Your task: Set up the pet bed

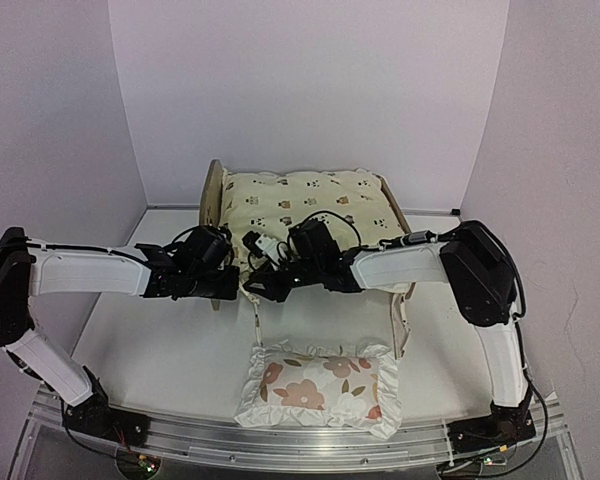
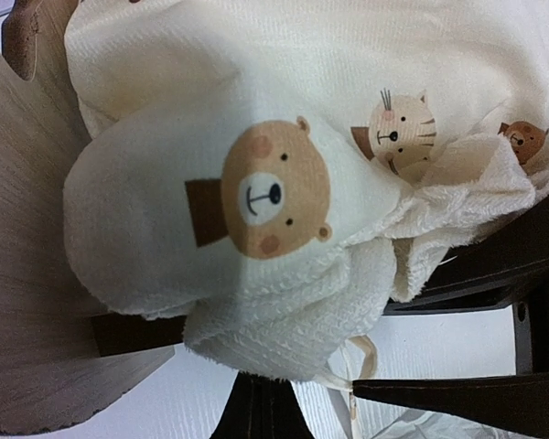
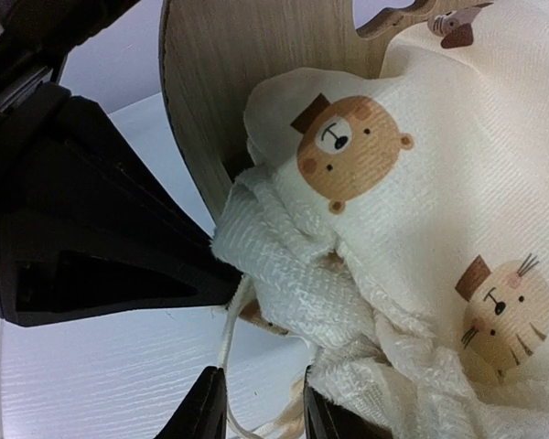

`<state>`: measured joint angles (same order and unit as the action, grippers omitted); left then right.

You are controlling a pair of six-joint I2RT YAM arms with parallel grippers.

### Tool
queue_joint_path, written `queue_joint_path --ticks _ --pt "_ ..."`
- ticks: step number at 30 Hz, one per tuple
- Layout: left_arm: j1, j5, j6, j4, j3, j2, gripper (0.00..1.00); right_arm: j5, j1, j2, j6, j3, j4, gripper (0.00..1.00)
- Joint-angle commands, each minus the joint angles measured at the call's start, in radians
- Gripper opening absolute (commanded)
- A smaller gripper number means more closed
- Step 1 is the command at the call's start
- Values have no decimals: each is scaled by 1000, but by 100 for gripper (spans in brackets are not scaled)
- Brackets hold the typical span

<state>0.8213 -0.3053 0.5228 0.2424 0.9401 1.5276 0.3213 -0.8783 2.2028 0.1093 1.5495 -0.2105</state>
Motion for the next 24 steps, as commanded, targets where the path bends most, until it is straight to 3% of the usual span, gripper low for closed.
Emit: queue_joint_path --ticks 1,9,24 --pt "-7 21 -16 -20 20 9 0 -52 4 45 18 62 -18 29" --pt "-7 26 -17 -21 20 8 0 -71 -3 71 18 81 -19 22" --pt "-7 28 -18 -12 26 6 0 -114 -37 63 85 47 26 27"
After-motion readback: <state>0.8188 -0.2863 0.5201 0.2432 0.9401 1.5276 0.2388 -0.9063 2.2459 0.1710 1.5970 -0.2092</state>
